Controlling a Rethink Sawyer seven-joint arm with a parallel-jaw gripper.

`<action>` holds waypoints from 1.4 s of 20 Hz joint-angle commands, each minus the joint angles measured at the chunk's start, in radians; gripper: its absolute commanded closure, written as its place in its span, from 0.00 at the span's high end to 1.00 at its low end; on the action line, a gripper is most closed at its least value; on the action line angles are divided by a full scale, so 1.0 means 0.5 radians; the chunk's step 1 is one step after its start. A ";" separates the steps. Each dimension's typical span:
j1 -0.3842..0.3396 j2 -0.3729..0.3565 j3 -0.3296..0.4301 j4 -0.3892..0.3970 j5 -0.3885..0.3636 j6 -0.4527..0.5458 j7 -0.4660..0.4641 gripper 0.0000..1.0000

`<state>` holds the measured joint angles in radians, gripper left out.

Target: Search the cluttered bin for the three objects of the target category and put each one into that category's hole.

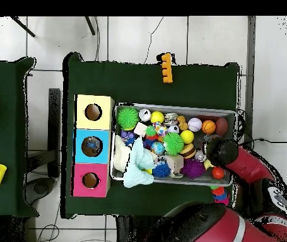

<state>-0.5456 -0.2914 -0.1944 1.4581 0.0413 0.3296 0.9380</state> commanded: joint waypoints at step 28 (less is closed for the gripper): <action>0.251 0.161 -0.173 0.229 0.093 -0.479 0.758 1.00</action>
<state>-0.4721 -0.2712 -0.2676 1.4813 0.0448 0.2182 0.9458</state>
